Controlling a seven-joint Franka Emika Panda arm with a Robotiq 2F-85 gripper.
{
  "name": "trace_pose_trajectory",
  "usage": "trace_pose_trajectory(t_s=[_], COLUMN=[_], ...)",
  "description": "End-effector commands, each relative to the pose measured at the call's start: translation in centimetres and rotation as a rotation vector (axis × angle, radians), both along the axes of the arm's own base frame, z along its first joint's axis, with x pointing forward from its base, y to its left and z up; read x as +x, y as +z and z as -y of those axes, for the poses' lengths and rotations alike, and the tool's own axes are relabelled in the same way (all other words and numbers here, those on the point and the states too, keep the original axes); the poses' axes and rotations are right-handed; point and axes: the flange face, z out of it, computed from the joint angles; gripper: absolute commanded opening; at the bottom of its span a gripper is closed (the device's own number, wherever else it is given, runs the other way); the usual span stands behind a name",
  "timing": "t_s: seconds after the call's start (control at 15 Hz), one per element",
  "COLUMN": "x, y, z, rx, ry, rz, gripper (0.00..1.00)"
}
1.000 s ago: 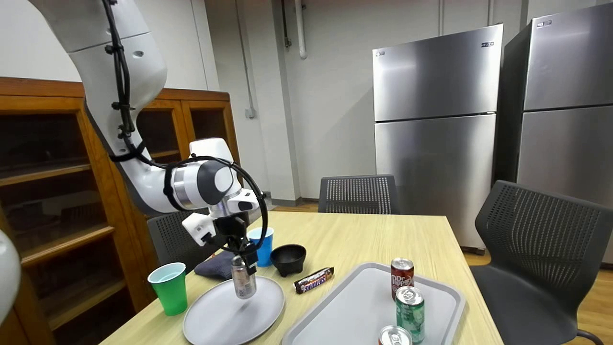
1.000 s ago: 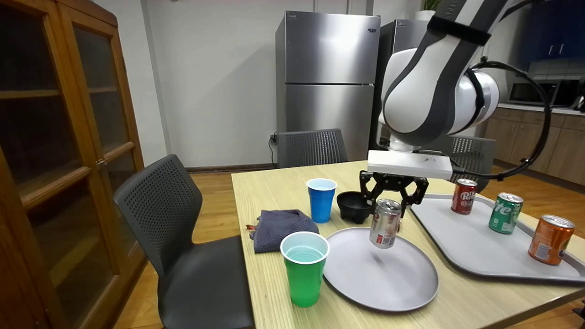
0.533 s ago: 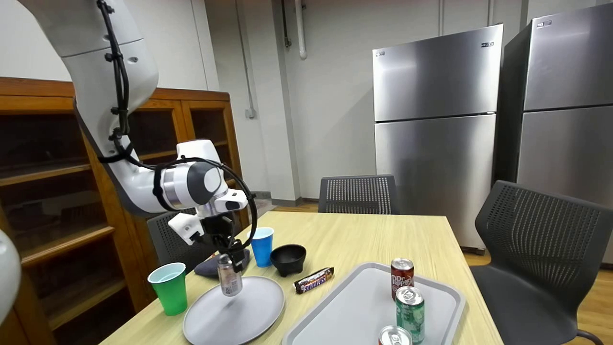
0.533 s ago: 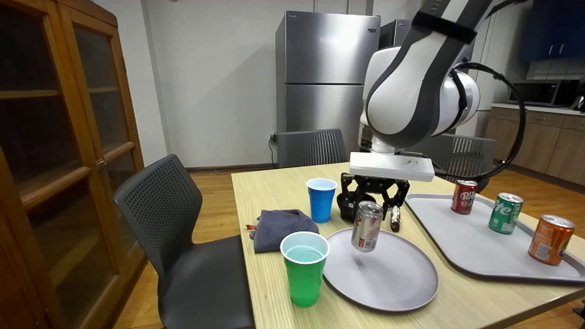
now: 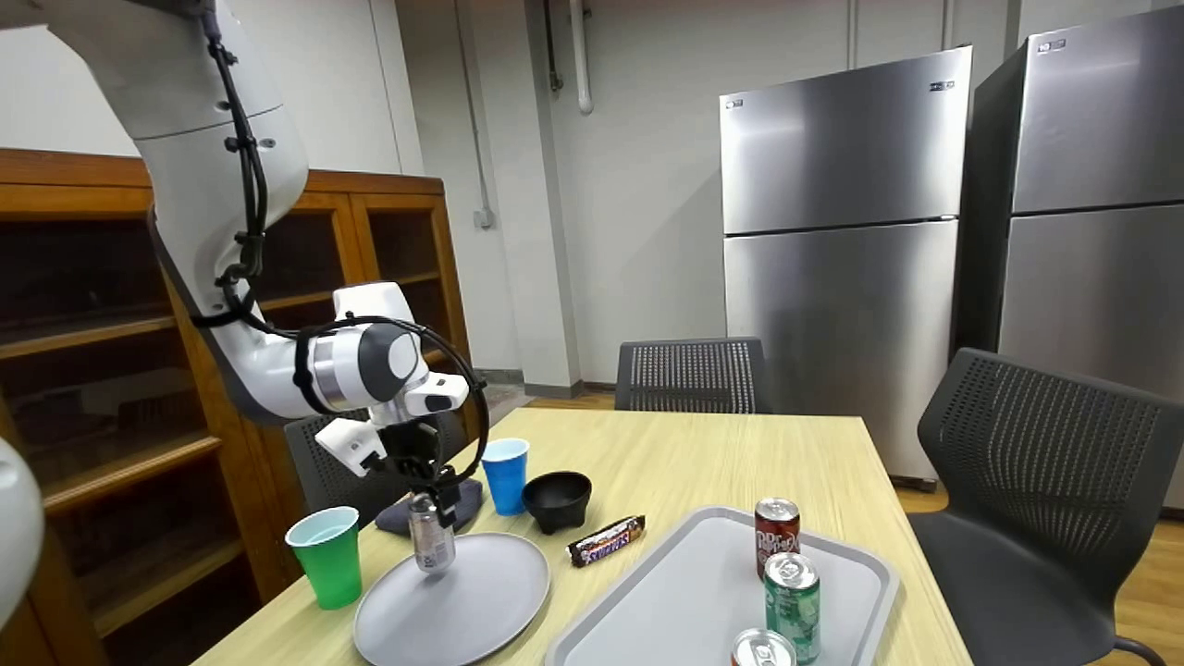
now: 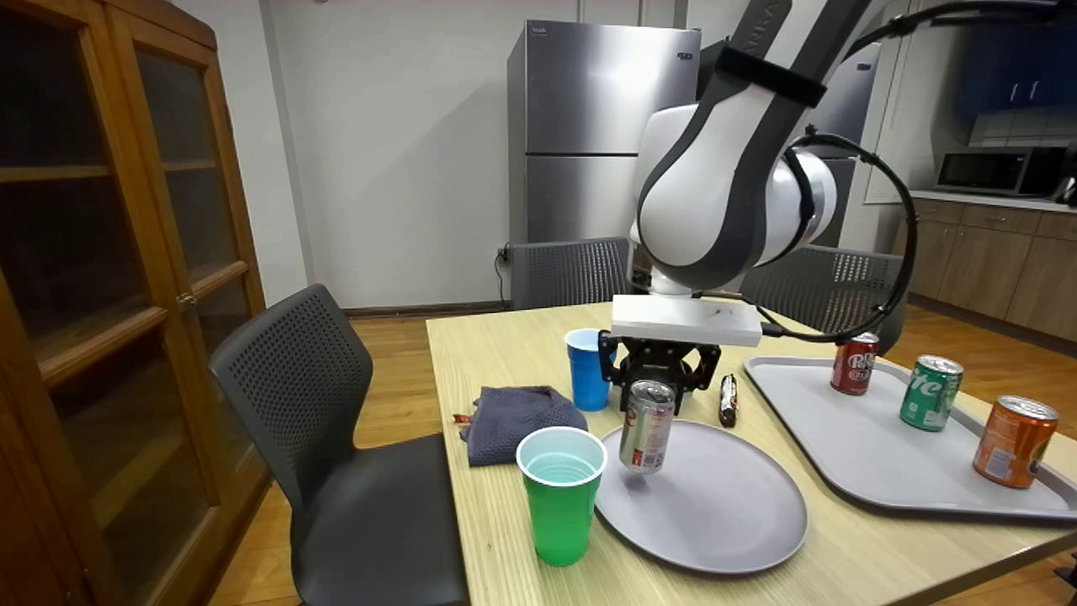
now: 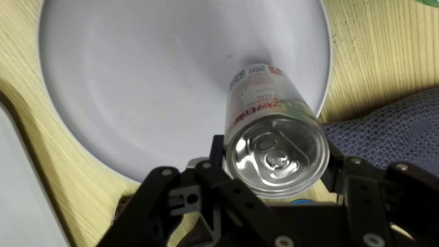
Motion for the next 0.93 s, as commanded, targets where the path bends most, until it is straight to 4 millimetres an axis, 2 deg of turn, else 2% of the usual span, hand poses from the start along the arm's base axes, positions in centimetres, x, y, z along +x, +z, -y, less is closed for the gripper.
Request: trace_pose_trajectory(t_s=[0.0, 0.6, 0.67, 0.73, 0.8, 0.87], x=[1.6, 3.0, 3.1, 3.1, 3.2, 3.2], y=[-0.1, -1.3, -1.3, -1.1, -0.9, -0.6], z=[-1.1, -1.6, -1.6, -1.5, -1.5, -1.4], rx=[-0.003, -0.013, -0.013, -0.012, -0.01, -0.006], ry=[0.006, 0.016, 0.015, 0.016, 0.016, 0.016], rz=[-0.011, -0.028, -0.027, -0.023, -0.02, -0.015], gripper=[0.39, 0.39, 0.54, 0.89, 0.89, 0.96])
